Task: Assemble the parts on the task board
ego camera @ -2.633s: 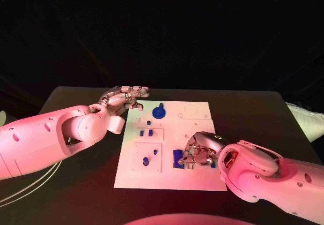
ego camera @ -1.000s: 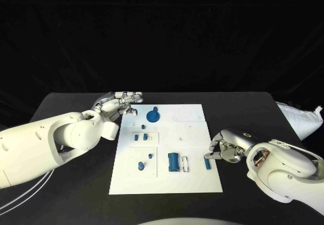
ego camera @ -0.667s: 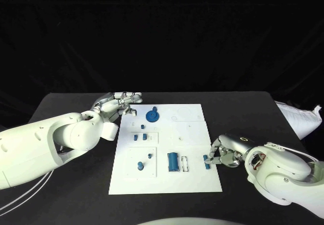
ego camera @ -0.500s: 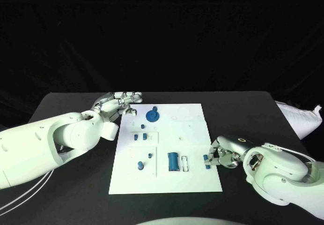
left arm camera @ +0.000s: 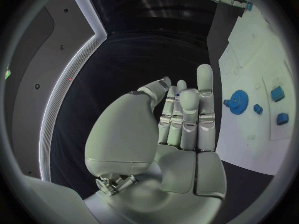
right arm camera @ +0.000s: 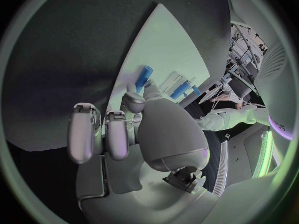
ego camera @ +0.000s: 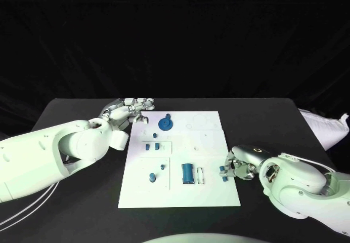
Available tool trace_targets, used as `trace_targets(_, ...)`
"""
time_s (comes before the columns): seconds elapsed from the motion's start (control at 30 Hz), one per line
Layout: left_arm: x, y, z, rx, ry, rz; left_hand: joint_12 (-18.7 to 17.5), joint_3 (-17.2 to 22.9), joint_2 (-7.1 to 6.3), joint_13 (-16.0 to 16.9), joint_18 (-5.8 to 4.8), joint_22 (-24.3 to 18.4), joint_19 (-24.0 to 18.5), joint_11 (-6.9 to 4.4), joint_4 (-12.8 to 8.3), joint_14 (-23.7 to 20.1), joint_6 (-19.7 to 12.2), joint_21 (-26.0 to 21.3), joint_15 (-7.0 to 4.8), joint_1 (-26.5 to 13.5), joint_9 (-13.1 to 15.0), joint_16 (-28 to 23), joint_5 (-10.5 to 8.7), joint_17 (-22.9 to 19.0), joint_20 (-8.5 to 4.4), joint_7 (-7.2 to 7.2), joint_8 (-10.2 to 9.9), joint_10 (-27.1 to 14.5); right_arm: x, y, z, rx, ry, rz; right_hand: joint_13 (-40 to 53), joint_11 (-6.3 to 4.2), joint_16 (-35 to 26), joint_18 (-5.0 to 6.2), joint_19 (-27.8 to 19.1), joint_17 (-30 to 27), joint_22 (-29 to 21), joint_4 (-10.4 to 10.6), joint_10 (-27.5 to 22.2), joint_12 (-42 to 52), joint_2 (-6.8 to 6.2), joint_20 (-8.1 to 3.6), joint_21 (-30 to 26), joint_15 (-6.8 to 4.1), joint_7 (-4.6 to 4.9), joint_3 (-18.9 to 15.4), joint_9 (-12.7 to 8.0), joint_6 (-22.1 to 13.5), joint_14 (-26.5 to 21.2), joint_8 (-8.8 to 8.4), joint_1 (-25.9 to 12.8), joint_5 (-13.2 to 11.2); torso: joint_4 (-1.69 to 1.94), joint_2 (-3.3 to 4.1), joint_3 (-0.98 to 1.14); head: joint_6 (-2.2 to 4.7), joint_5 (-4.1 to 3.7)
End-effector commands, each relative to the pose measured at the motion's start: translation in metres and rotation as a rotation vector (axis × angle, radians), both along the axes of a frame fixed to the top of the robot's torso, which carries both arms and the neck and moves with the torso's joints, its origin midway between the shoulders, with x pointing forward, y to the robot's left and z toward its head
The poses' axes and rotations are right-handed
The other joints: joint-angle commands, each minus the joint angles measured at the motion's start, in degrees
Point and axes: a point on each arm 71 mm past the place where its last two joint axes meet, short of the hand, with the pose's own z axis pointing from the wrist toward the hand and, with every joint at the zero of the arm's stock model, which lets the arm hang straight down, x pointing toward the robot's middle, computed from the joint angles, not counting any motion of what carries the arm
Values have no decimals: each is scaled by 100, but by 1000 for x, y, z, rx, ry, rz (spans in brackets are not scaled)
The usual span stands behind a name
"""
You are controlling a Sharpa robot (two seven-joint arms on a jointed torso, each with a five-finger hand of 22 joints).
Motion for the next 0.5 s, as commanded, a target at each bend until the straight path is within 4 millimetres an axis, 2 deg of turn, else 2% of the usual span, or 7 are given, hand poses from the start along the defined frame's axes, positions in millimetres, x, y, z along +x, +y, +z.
trace_targets(0.03,-1,-2,1,-9,-8,-19,38,-10,18,-7,62,-6,18,-7,-19,-32,-18,-32,4,-22,-7,20,30,-5,8,3,22,-49,-2,2,-8,-81,29,39,9,-14,33,-76,15,842,20,-57,19,-10,-16,-23,33,-15,-7,22,-48,58,453,-53,133,-56,2,-1,0,-8,10)
trace_targets(0.17,-1,-2,1,-8,-5,-20,38,-10,18,-7,62,-6,18,-7,-19,-32,-18,-32,4,-22,-7,20,30,-5,8,3,22,-49,-1,4,-11,-136,29,65,-5,-20,25,-76,11,835,20,-154,15,-56,28,-32,31,-21,-11,120,-94,102,450,-128,300,-338,-8,-5,-2,-2,20)
trace_targets(0.37,-1,-3,1,-9,0,-24,50,-3,32,-8,63,-11,21,-7,-21,-37,-17,-36,3,-16,-5,19,31,-22,8,3,27,-53,-1,8,-16,-230,34,115,-22,-21,29,-78,10,845,34,-251,4,-110,15,-33,36,-20,-8,206,-136,140,450,-202,424,-491,3,-1,0,-15,20)
trace_targets(0.5,-1,-3,1,-8,1,-24,50,-3,32,-8,63,-11,21,-7,-21,-37,-17,-36,3,-16,-5,19,31,-22,8,3,27,-53,-2,10,-19,-269,43,138,-31,-20,29,-80,10,848,41,-275,-1,-132,-8,-32,39,-19,-7,226,-150,150,451,-225,447,-536,-7,-5,0,-39,30)
